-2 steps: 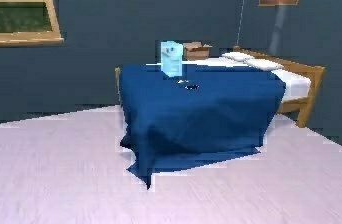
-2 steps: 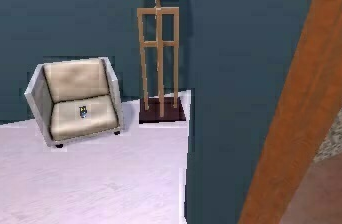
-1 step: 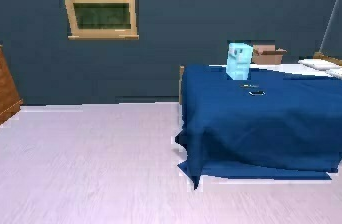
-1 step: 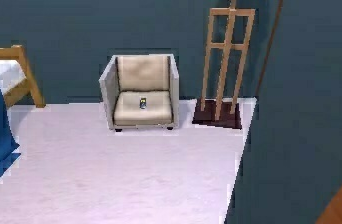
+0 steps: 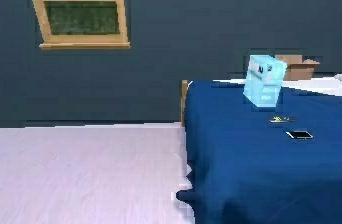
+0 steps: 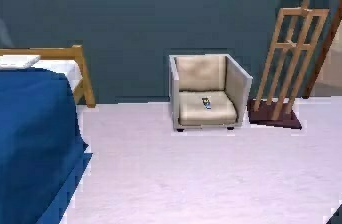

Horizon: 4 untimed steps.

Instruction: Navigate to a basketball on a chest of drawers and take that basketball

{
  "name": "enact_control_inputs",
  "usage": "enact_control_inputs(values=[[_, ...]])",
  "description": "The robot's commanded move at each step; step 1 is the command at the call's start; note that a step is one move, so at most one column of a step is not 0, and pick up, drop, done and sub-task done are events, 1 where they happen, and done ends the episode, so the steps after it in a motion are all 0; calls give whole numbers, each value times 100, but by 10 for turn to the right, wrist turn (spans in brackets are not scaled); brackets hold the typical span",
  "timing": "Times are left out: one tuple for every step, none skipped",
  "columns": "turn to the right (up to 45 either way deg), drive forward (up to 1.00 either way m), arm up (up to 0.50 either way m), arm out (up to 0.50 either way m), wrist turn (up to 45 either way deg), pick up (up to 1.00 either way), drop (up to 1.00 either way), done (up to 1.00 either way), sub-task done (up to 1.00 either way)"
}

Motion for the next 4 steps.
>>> enact_control_inputs(values=[[-450, 0, 0, 0, 0, 0, 0, 0, 0], [0, 45, 0, 0, 0, 0, 0, 0, 0], [-240, 0, 0, 0, 0, 0, 0, 0, 0], [0, 60, 0, 0, 0, 0, 0, 0, 0]])
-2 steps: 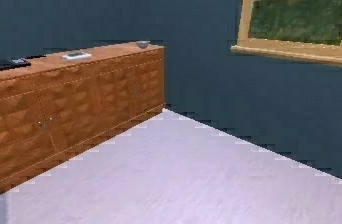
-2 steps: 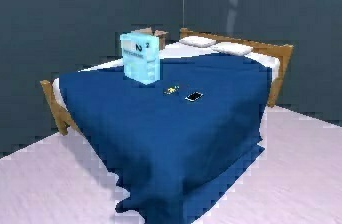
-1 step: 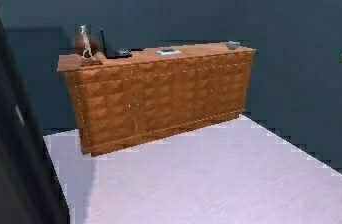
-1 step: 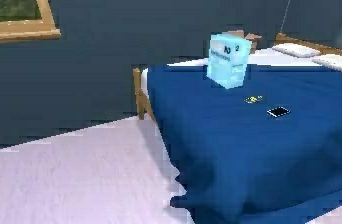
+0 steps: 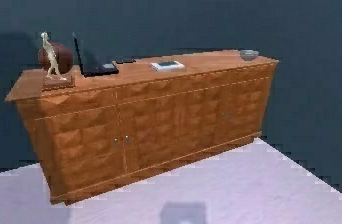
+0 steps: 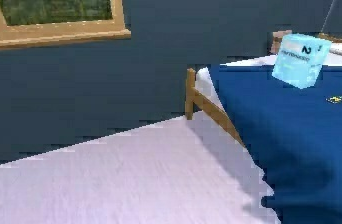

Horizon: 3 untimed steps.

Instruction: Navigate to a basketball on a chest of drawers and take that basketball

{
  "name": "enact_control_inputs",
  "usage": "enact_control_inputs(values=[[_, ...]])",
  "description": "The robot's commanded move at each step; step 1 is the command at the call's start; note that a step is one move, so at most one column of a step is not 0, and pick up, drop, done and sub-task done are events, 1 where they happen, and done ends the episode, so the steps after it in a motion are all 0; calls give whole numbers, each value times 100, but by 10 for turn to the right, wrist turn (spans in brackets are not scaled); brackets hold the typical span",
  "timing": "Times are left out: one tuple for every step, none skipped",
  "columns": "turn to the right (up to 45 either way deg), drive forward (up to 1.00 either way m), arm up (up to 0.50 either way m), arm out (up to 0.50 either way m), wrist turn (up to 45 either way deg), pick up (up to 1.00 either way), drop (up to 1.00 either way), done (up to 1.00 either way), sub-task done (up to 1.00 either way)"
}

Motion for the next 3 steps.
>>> enact_control_inputs(values=[[-240, 0, 0, 0, 0, 0, 0, 0, 0], [0, 50, 0, 0, 0, 0, 0, 0, 0], [0, 30, 0, 0, 0, 0, 0, 0, 0]])
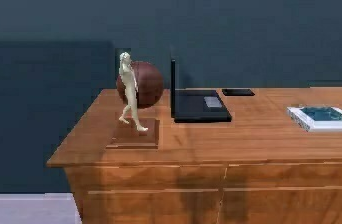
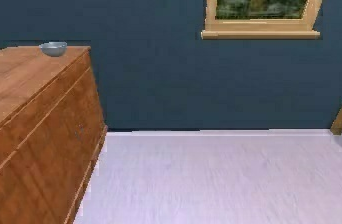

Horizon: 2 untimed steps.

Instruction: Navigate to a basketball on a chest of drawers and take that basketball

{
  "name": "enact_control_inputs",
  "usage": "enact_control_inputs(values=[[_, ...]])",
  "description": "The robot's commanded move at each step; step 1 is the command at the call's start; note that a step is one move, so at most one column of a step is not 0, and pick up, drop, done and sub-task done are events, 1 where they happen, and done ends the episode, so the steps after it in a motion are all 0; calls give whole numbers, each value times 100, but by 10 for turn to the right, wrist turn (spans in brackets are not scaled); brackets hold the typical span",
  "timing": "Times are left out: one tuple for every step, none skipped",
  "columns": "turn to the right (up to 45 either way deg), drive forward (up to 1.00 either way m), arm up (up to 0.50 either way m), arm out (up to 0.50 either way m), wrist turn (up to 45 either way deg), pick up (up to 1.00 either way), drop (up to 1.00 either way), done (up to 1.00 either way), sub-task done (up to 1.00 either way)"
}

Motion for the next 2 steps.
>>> enact_control_inputs(values=[[-450, 0, 0, 0, 0, 0, 0, 0, 0], [-450, 0, 0, 0, 0, 0, 0, 0, 0]])
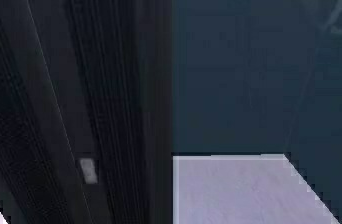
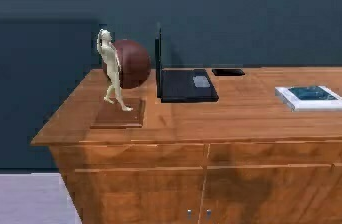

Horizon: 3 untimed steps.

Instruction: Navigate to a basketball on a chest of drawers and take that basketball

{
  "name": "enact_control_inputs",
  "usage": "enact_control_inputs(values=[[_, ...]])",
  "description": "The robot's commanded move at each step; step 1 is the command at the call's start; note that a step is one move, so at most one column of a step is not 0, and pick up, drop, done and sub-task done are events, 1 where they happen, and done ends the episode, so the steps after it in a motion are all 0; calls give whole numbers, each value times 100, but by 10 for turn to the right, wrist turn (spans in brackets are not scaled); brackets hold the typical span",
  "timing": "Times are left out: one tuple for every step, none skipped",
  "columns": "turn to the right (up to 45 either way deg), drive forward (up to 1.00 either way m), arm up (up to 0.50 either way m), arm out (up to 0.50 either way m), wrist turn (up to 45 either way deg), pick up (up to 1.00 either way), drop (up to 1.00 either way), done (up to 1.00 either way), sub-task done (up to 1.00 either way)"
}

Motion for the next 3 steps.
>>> enact_control_inputs(values=[[450, 0, 0, 0, 0, 0, 0, 0, 0], [0, 45, 0, 0, 0, 0, 0, 0, 0], [-300, 0, 0, 0, 0, 0, 0, 0, 0]])
